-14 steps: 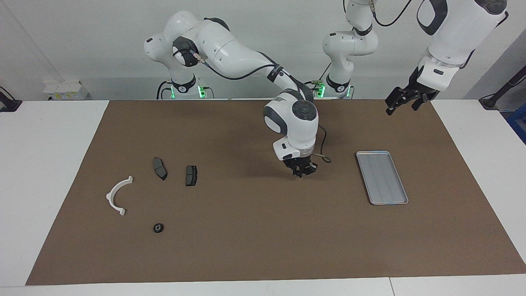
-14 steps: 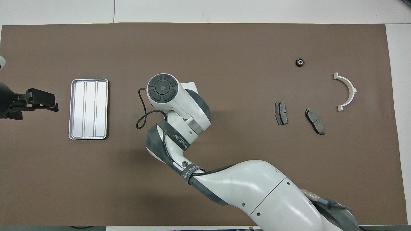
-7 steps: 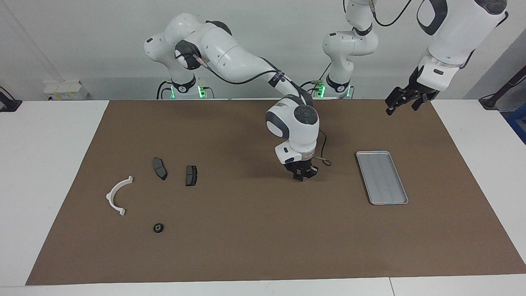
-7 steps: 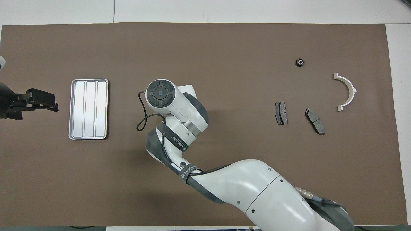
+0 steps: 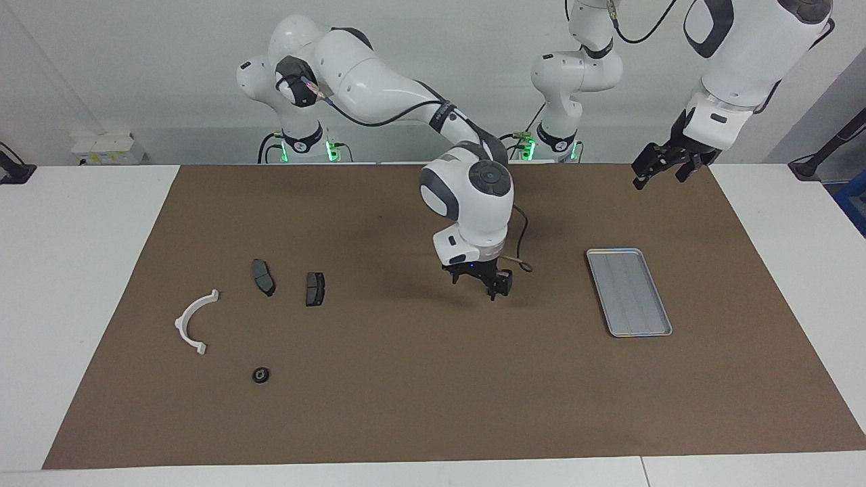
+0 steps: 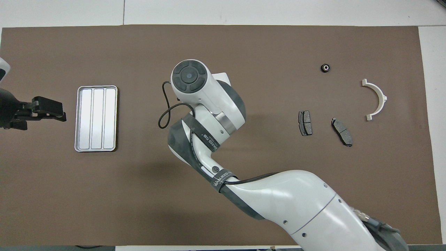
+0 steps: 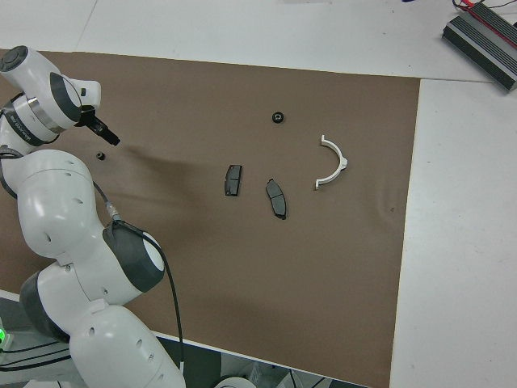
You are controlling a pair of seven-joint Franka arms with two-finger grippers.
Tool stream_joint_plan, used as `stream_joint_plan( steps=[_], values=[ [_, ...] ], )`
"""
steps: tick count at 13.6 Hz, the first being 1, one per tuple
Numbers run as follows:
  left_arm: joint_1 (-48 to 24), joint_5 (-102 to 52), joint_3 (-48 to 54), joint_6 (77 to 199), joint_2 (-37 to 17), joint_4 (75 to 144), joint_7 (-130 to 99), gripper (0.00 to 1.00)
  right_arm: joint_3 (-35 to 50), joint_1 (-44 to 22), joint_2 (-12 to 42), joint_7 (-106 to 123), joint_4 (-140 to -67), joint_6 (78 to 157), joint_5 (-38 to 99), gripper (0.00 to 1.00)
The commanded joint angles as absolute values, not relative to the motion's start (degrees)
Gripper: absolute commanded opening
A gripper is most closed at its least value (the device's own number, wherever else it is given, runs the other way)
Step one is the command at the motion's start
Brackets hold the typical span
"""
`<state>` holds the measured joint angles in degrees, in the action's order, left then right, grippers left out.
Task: Pick bearing gear from pile to tray
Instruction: 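Carry the bearing to the table center and release with the right gripper, then withdraw the right gripper while the left gripper reaches the bearing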
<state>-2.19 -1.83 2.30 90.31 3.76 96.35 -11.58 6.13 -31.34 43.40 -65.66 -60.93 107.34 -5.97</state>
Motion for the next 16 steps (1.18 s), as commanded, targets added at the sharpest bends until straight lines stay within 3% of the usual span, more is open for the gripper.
stream_joint_plan(
  steps=[1, 4, 6, 13, 16],
  values=[
    [-4.6, -2.1, 2.3, 92.9, 4.9, 98.0, -12.1, 1.00, 7.3, -25.5, 37.4, -52.0, -62.6, 102.7, -5.8, 1.00],
    [-10.0, -2.1, 2.4, 96.7, 3.0, 98.8, -21.0, 1.00, 7.2, -18.0, 34.5, -30.6, -62.8, 97.8, -5.8, 1.00],
    [-15.3, -1.9, 2.3, 101.2, -2.1, 98.6, -29.5, 1.00, 7.2, -12.6, 34.4, -18.2, -63.0, 97.7, -5.8, 1.00],
    [-25.8, 0.1, 2.1, 117.3, -21.9, 96.3, -45.1, 1.00, 7.2, -0.5, 35.1, -0.2, -70.9, 108.0, -6.7, 1.00],
    [-26.1, 0.6, 2.0, 121.0, -22.7, 97.8, -46.9, 1.00, 7.1, 1.7, 39.3, -0.1, -71.4, 112.9, -6.9, 1.00]
  ],
)
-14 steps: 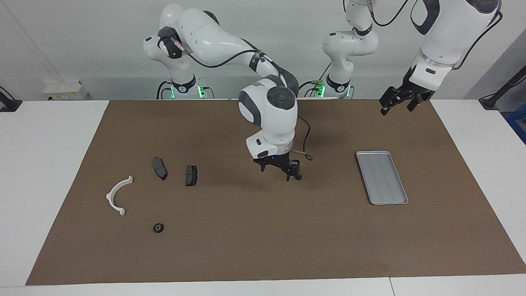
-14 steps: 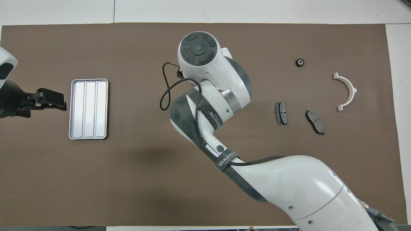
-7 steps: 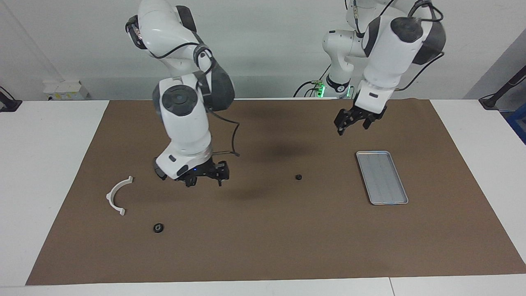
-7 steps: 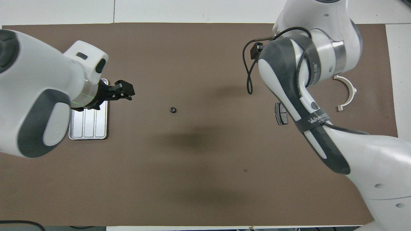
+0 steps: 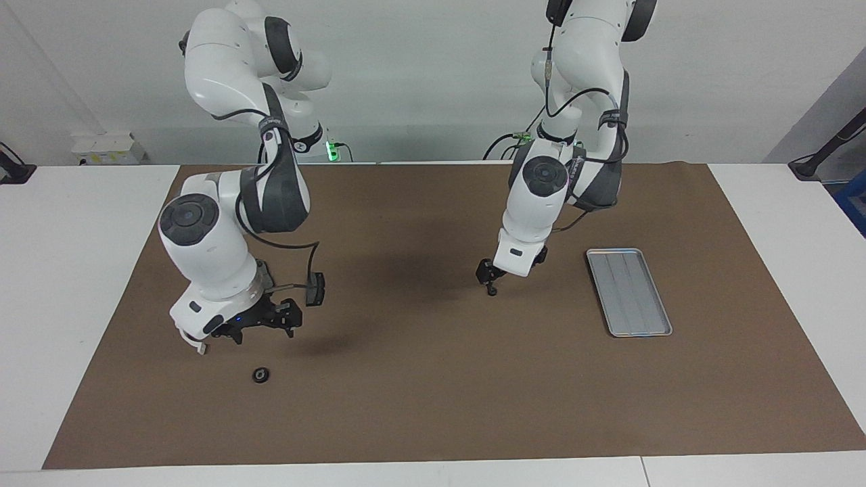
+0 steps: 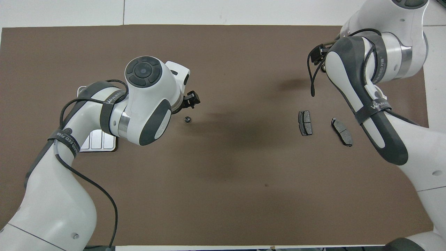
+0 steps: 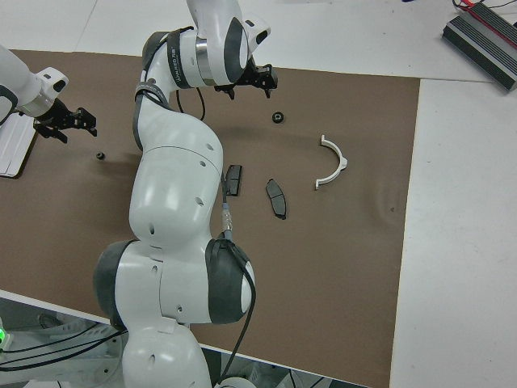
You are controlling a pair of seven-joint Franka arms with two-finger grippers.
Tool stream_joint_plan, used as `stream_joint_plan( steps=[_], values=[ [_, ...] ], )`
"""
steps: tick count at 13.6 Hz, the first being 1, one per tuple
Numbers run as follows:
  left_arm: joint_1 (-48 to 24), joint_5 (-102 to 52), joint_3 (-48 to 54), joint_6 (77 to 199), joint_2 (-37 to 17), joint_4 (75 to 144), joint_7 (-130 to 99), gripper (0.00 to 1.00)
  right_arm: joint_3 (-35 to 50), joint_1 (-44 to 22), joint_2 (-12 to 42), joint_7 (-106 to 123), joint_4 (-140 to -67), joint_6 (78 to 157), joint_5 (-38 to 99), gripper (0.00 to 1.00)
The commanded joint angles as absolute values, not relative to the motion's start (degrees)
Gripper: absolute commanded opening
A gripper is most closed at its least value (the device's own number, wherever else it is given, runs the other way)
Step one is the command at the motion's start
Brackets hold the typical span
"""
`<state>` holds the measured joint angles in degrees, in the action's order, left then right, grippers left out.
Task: Pick bearing gear from pile to tray
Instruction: 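Withdraw the right gripper while the left gripper reaches the bearing, then grasp the black bearing with the left gripper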
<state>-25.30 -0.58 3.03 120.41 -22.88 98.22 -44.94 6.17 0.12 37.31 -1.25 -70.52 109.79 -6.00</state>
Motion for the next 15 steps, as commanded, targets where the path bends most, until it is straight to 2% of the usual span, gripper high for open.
stream_joint_plan(
  steps=[1, 4, 7, 8, 15],
  values=[
    [-26.3, 0.6, 2.0, 122.7, -24.6, 98.1, -48.0, 1.00, 7.0, 1.8, 40.3, -0.1, -71.4, 114.7, -7.1, 1.00],
    [-26.8, 0.7, 2.0, 123.5, -24.7, 101.1, -49.4, 1.00, 7.0, 1.8, 42.7, -0.3, -71.2, 116.3, -7.8, 1.00],
    [-27.6, 0.7, 2.2, 128.0, -23.7, 105.5, -51.4, 0.69, 7.0, 1.9, 45.0, -0.2, -70.7, 118.4, -7.9, 1.00],
    [-27.9, 0.7, 2.2, 128.8, -23.4, 106.1, -51.8, 0.66, 6.9, 2.0, 45.6, -0.1, -70.5, 118.8, -8.0, 1.00],
    [-28.6, 0.7, 2.1, 131.7, -23.5, 106.8, -54.1, 0.61, 6.9, 3.2, 47.5, 1.4, -69.9, 121.6, -8.4, 1.00]
  ],
)
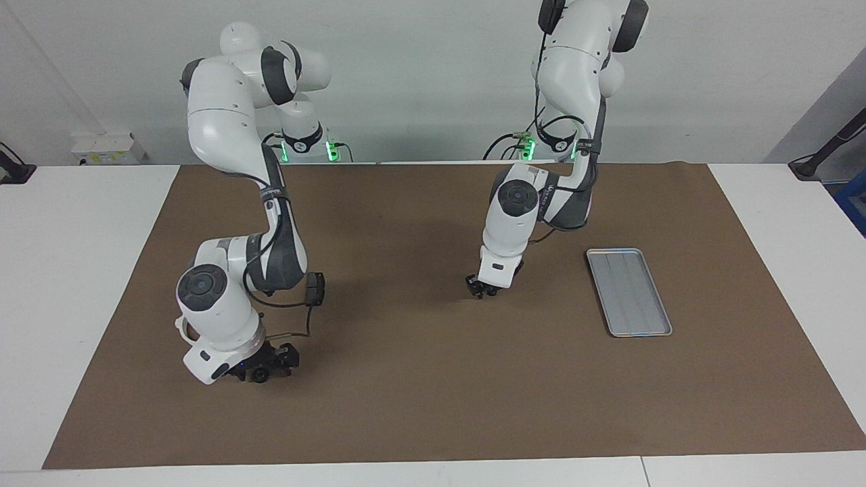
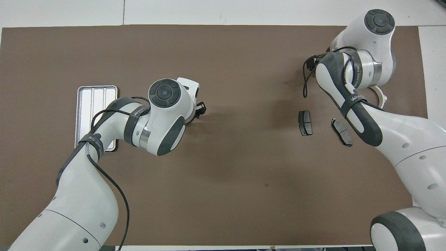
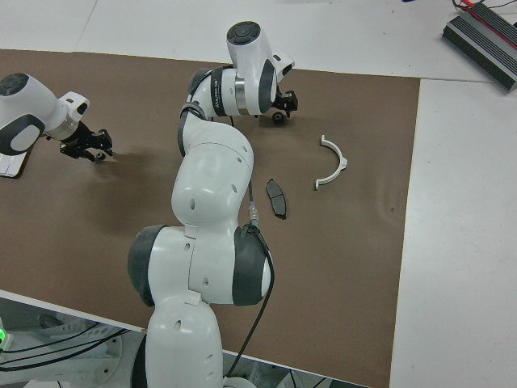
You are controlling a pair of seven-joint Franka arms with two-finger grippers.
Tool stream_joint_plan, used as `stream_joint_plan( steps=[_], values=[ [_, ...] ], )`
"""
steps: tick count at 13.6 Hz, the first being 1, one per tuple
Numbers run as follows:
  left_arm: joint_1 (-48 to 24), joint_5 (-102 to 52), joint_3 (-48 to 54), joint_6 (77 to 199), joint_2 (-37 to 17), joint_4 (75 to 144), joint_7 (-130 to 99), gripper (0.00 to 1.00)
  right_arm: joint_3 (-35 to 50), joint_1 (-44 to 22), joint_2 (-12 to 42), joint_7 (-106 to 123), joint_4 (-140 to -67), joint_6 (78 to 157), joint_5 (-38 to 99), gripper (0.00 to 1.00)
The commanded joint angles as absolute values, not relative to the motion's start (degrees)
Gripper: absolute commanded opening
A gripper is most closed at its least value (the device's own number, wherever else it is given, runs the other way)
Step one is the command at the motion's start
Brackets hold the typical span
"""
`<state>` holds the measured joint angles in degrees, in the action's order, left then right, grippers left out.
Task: Pick bearing gear from pile to tray
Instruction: 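Grasp the black bearing with the left gripper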
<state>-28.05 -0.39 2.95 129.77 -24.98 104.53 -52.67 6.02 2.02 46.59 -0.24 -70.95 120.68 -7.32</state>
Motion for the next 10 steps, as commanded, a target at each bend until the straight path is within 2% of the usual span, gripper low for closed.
stream_joint_plan(
  steps=[1, 5, 7, 10],
  values=[
    [-28.6, 0.7, 2.1, 132.4, -23.5, 107.1, -54.1, 0.60, 6.9, 3.5, 47.5, 1.4, -69.9, 121.6, -8.4, 1.00],
    [-28.4, 0.7, 2.0, 132.7, -23.4, 107.5, -53.9, 0.58, 6.9, 4.1, 47.5, 1.3, -70.0, 121.9, -7.1, 1.00],
    [-28.3, 0.7, 2.0, 132.6, -23.4, 107.5, -53.9, 0.56, 6.9, 4.2, 47.5, 1.3, -70.3, 123.7, -7.0, 0.92],
    [-28.3, 0.8, 1.9, 132.6, -23.4, 107.5, -53.8, 0.40, 6.9, 4.4, 47.8, 1.2, -70.7, 124.5, -6.7, 0.89]
  ],
)
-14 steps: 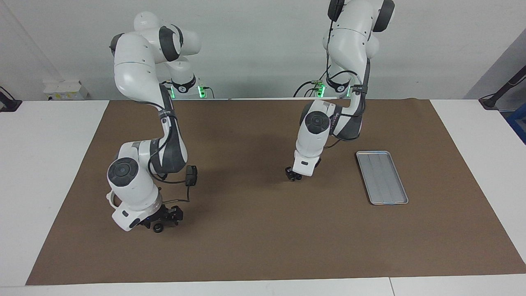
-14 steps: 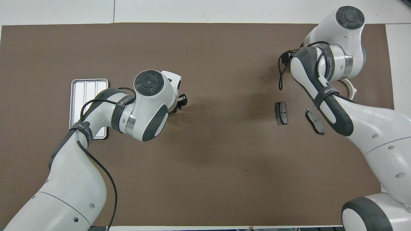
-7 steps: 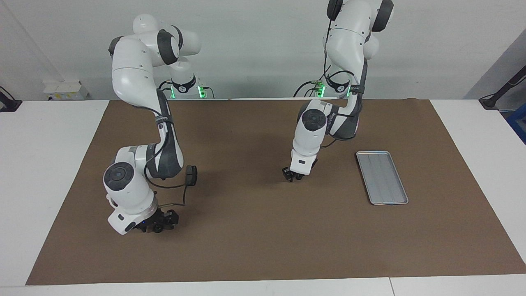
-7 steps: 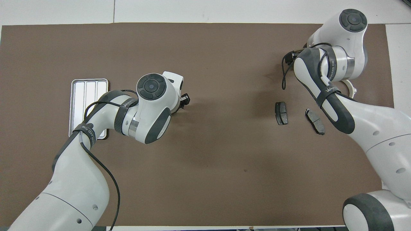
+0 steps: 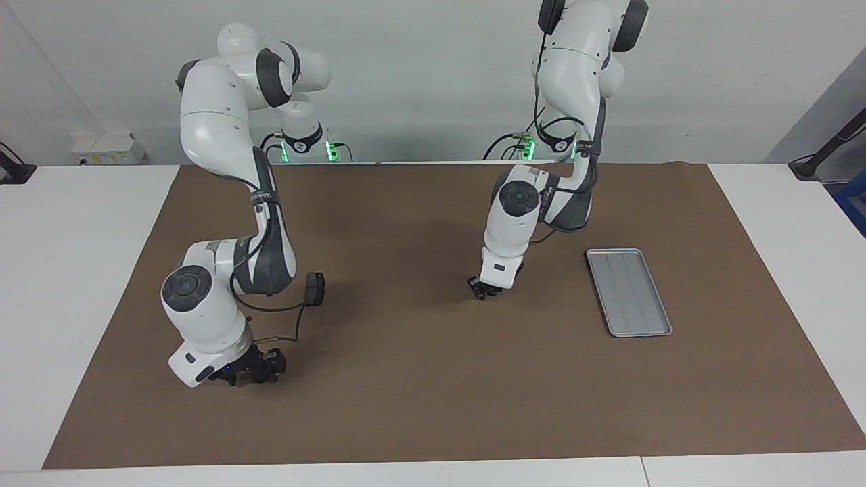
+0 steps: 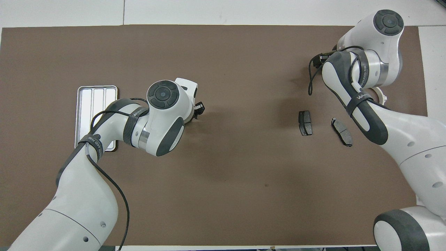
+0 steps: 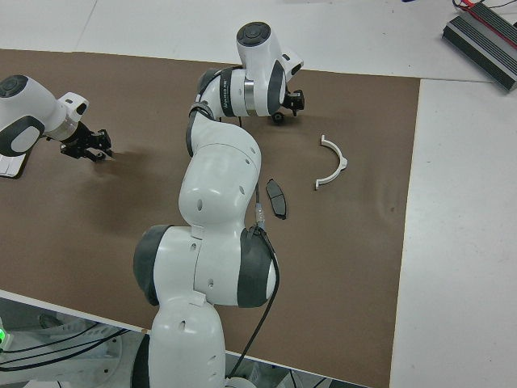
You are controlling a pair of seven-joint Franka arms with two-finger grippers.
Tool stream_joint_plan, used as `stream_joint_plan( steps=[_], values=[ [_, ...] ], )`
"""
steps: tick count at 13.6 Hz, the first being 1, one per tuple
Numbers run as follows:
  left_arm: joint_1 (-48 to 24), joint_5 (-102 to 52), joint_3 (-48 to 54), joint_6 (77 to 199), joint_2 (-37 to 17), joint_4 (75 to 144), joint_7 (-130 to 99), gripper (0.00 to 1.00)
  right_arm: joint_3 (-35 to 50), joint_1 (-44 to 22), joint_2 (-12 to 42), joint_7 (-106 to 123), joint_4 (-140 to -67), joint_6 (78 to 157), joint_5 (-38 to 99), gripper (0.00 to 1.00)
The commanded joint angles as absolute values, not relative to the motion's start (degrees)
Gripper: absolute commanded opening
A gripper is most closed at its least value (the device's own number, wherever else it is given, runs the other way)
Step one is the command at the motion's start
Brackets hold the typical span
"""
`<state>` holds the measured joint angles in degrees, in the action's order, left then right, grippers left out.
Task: Pick bearing gear from pile to tray
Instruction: 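Grasp the black bearing with the left gripper, then place the bearing in the tray while the right gripper reaches the gear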
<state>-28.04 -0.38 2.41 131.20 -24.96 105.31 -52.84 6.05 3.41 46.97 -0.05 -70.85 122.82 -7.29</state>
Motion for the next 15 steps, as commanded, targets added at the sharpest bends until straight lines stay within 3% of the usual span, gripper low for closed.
stream_joint_plan(
  steps=[1, 3, 7, 10, 11, 13, 14, 15],
  values=[
    [-28.3, 0.8, 1.9, 132.6, -23.4, 107.6, -53.8, 0.33, 6.9, 4.1, 47.8, 1.1, -70.6, 124.5, -5.6, 0.89],
    [-28.3, 0.8, 1.8, 131.6, -23.3, 107.5, -53.8, 0.12, 6.9, 3.9, 47.6, 1.1, -70.8, 124.5, -5.0, 0.88],
    [-25.7, 3.0, 1.5, 122.2, -19.7, 105.3, -47.3, 0.12, 6.9, 4.0, 47.4, 1.0, -71.3, 123.4, -5.0, 0.78],
    [-18.4, 2.9, 1.6, 117.7, -11.7, 109.6, -32.0, 0.13, 6.9, 4.4, 47.3, 1.1, -72.1, 123.5, -5.0, 0.58],
    [-15.9, 2.7, 1.6, 117.1, -10.7, 110.4, -26.3, 0.12, 6.9, 4.4, 47.3, 1.1, -72.1, 123.3, -5.0, 0.45],
    [-10.8, 2.5, 1.7, 117.7, -9.8, 112.9, -14.6, 0.13, 6.9, 4.5, 47.1, 1.1, -72.6, 123.1, -5.0, 0.10],
    [-7.8, 2.3, 1.7, 117.8, -9.5, 113.9, -8.3, 0.12, 6.9, 4.7, 47.1, 1.2, -72.8, 123.1, -4.9, 0.00],
    [-5.2, 1.7, 1.7, 117.9, -9.1, 115.0, -3.7, 0.12, 6.9, 4.7, 47.0, 1.2, -72.9, 123.1, -5.0, 0.00]
  ],
)
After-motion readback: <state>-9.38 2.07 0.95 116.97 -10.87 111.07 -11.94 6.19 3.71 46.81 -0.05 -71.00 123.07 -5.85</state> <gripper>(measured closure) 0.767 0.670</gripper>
